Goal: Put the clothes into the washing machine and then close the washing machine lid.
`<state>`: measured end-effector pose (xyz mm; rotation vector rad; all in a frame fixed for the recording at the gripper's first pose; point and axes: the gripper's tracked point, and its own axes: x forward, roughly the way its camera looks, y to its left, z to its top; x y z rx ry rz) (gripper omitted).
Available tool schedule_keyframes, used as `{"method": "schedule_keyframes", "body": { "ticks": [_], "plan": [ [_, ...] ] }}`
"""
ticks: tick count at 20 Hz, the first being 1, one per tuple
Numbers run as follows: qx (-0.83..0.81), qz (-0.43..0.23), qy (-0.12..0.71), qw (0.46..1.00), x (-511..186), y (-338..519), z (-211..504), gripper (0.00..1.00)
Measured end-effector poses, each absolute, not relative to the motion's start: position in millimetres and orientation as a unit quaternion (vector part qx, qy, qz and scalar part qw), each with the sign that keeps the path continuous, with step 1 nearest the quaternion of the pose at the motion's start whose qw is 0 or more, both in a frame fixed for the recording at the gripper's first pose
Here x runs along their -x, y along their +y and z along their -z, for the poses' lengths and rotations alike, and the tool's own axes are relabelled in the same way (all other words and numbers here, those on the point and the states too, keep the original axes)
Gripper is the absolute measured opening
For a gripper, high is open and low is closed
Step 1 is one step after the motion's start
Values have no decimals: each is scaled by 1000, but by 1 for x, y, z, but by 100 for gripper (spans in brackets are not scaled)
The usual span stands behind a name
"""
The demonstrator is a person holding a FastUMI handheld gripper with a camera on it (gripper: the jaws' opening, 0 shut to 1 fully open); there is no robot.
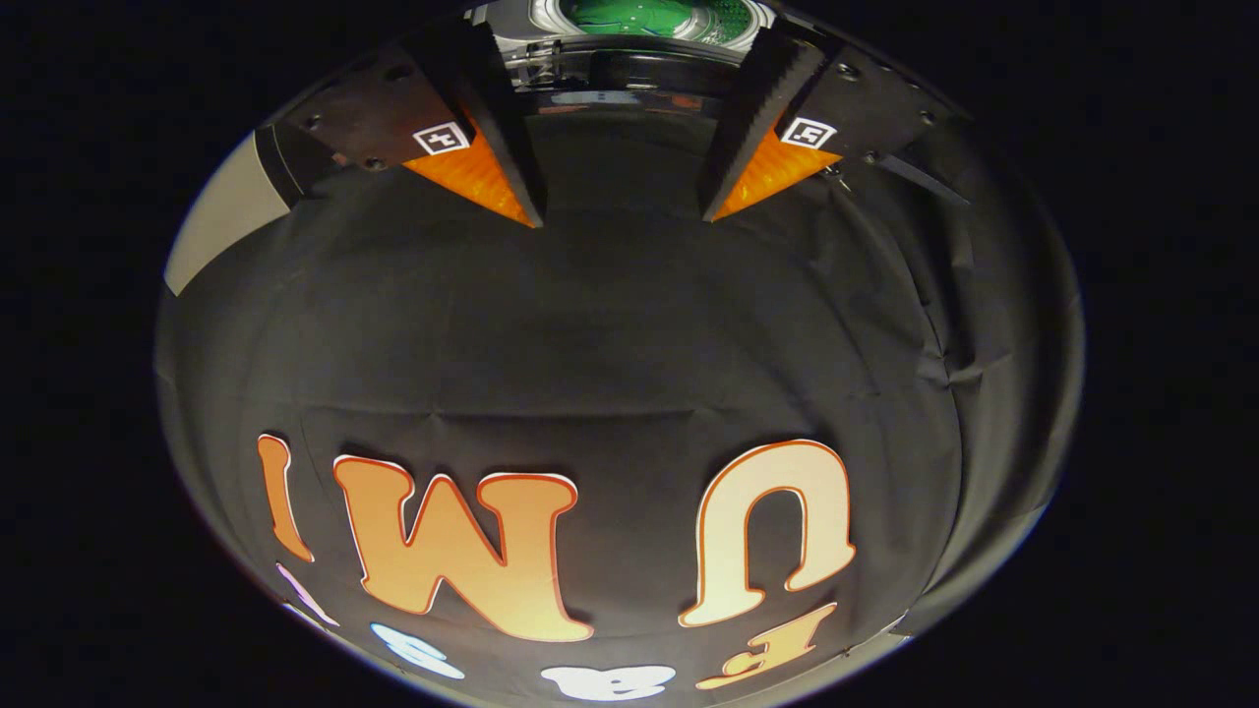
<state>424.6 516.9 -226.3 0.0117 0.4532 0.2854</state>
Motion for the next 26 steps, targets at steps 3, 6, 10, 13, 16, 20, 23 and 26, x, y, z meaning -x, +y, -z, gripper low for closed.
{"method": "schedule_keyframes", "body": {
  "ticks": [3,6,10,13,16,20,23,26],
  "plan": [
    [-8,-140,220,965,-400,511,222,99],
    [-7,-141,208,968,-372,505,221,99],
    [-5,-142,191,971,-341,497,220,99],
    [-5,-143,181,973,-319,493,222,99],
    [-3,-146,180,973,-300,489,227,98],
    [-3,-148,183,972,-271,482,239,98],
    [0,-141,195,971,-244,471,268,98],
    [-8,-138,223,965,-217,463,310,99]
  ]
}}
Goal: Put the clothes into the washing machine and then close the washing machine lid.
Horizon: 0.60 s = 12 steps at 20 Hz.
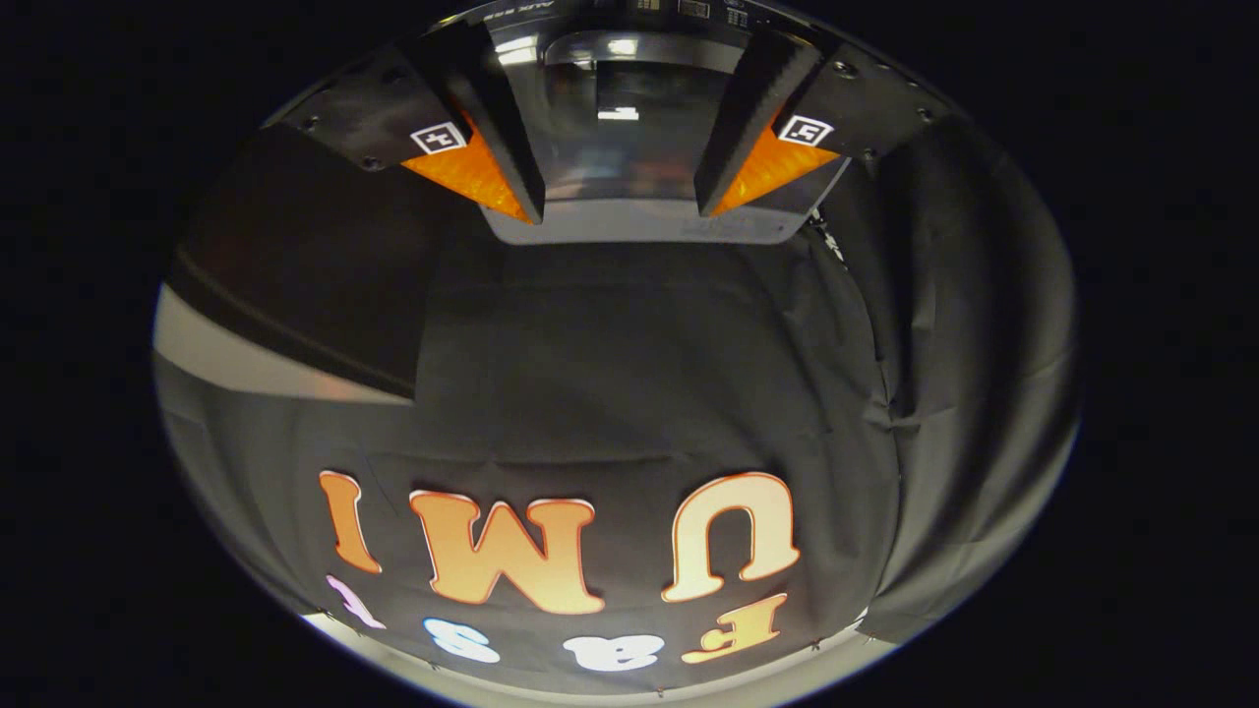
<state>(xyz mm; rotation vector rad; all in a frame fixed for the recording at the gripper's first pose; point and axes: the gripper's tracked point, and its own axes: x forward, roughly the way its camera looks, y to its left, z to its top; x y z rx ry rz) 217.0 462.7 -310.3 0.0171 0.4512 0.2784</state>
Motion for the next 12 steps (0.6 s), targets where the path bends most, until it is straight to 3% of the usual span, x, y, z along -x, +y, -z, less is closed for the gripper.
{"method": "schedule_keyframes", "body": {
  "ticks": [6,12],
  "plan": [
    [-9,-135,247,959,-203,457,324,99],
    [-8,-145,217,965,-195,460,272,99]
  ]
}}
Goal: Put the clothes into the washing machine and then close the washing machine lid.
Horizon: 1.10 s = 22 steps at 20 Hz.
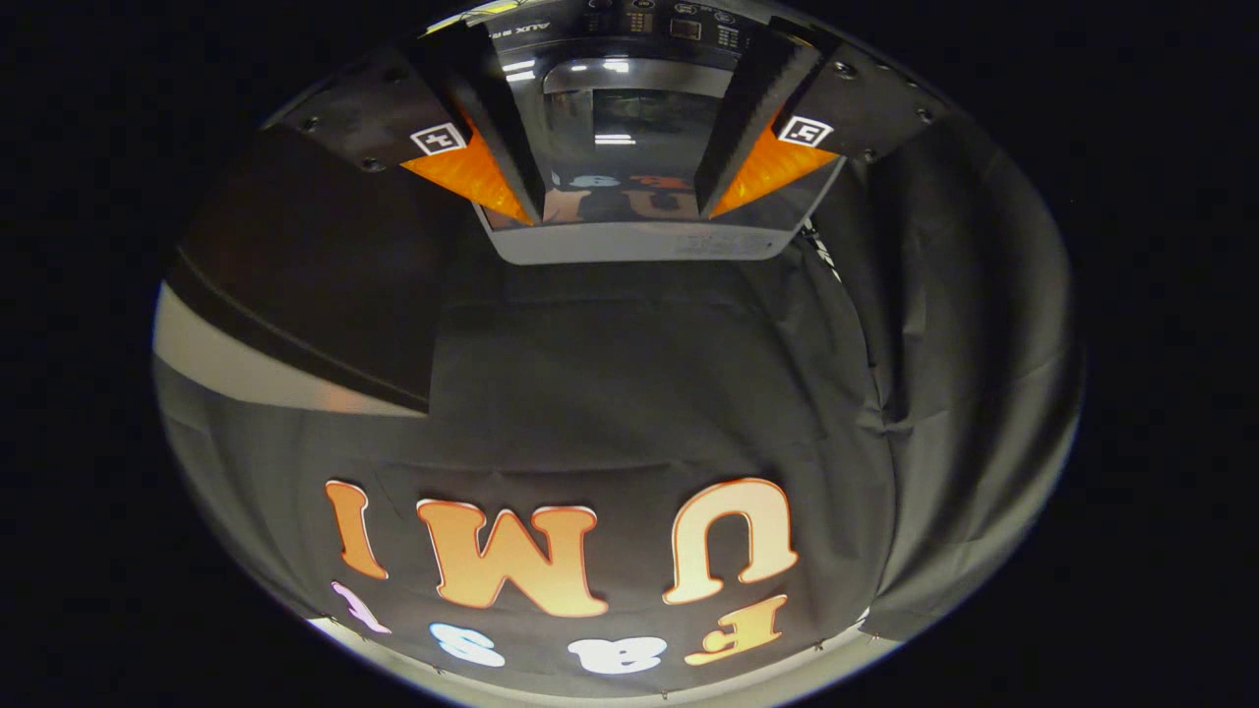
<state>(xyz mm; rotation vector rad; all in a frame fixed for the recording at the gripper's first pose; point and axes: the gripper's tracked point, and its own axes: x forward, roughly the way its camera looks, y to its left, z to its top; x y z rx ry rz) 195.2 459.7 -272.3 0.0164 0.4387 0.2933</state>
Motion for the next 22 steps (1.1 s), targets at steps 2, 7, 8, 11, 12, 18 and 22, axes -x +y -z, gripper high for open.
{"method": "schedule_keyframes", "body": {
  "ticks": [2,7,8,11,12,18,22],
  "plan": [
    [-3,-153,194,969,-186,461,234,99],
    [-32,-163,162,973,-166,437,140,99],
    [-36,-166,152,974,-163,428,121,99],
    [-32,-161,123,979,-150,389,62,99],
    [-32,-157,112,981,-145,375,45,99],
    [-59,-149,72,984,-107,289,-23,99],
    [-48,-136,49,988,-80,227,-42,99]
  ]
}}
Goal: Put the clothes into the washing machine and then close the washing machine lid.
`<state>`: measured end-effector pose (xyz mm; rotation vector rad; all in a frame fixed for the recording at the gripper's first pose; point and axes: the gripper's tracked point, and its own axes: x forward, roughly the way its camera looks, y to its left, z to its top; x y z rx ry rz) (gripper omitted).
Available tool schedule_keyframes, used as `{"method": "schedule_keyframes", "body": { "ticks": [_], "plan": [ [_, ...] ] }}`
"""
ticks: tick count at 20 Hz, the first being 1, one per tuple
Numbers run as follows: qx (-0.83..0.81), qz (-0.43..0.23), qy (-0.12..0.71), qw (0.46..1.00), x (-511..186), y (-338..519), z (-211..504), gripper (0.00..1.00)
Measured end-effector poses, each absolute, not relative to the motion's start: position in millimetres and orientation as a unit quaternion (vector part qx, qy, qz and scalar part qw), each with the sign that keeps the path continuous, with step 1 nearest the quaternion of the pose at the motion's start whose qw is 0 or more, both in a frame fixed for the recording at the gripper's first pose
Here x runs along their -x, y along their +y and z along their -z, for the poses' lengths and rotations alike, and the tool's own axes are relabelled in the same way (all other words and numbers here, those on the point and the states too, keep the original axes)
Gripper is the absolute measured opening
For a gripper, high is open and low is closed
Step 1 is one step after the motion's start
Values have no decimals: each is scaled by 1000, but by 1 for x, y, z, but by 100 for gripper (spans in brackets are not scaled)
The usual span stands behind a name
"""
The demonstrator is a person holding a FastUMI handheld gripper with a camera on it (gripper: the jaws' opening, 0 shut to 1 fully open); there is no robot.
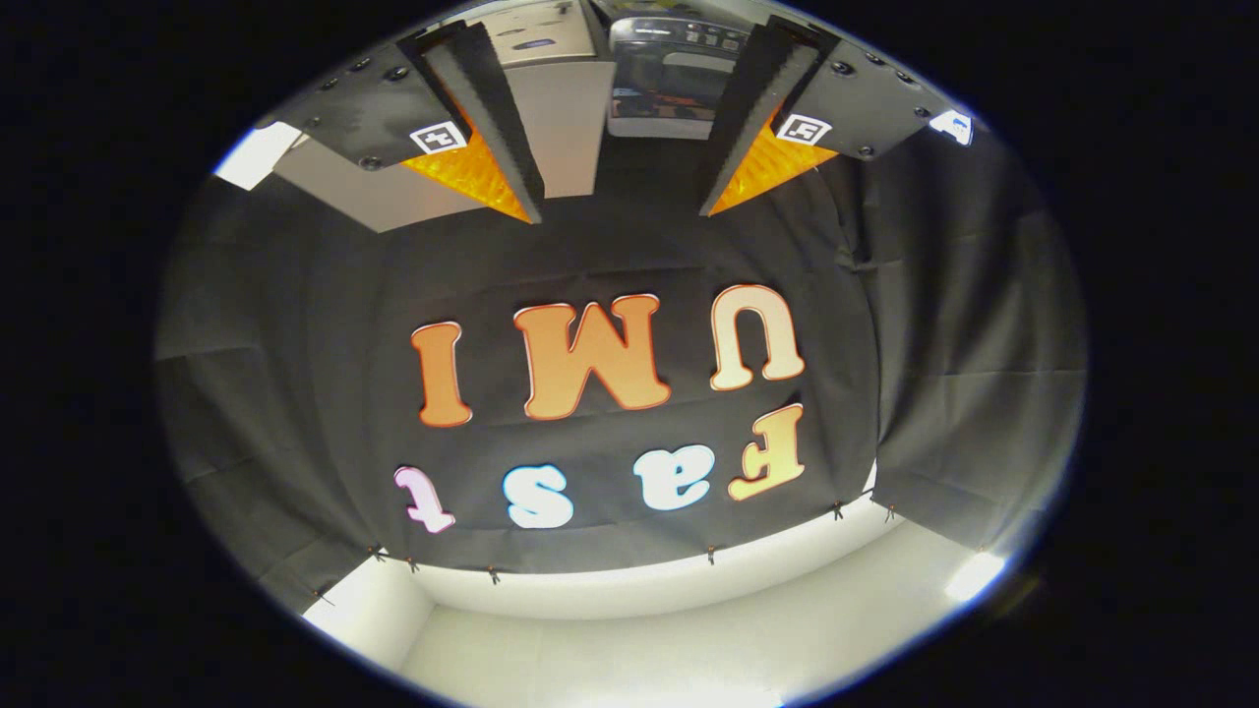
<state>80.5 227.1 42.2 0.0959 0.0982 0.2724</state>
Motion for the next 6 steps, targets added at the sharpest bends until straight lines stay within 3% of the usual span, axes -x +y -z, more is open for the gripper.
{"method": "schedule_keyframes", "body": {
  "ticks": [6],
  "plan": [
    [-25,-117,24,993,-33,157,-62,99]
  ]
}}
